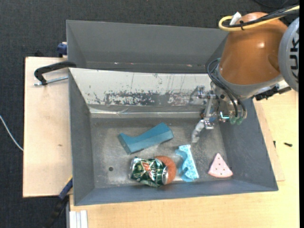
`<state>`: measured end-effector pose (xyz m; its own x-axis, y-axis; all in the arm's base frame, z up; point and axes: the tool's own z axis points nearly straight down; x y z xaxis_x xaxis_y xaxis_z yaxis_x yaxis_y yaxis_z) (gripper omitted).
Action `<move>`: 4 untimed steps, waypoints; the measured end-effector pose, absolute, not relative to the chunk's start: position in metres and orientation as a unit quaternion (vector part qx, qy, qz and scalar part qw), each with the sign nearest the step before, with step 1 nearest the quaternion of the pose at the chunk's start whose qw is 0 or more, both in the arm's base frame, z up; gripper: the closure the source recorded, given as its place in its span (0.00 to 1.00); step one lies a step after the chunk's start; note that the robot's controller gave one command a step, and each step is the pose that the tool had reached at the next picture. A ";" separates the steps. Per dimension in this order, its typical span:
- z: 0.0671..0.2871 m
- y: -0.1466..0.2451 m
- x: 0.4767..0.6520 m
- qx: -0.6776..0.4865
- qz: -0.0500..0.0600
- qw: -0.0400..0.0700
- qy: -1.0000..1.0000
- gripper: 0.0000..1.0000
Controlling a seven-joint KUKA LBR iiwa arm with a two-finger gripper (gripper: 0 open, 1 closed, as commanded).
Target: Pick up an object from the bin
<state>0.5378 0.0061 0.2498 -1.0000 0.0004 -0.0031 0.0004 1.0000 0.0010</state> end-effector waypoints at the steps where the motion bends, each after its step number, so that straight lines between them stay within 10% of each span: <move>1: 0.250 0.006 0.538 0.000 0.001 0.002 1.000 0.00; 4: 0.250 0.006 0.538 0.000 0.001 0.002 1.000 0.00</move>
Offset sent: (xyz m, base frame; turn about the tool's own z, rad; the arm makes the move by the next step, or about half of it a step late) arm 0.0220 0.0751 -0.1798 -0.4444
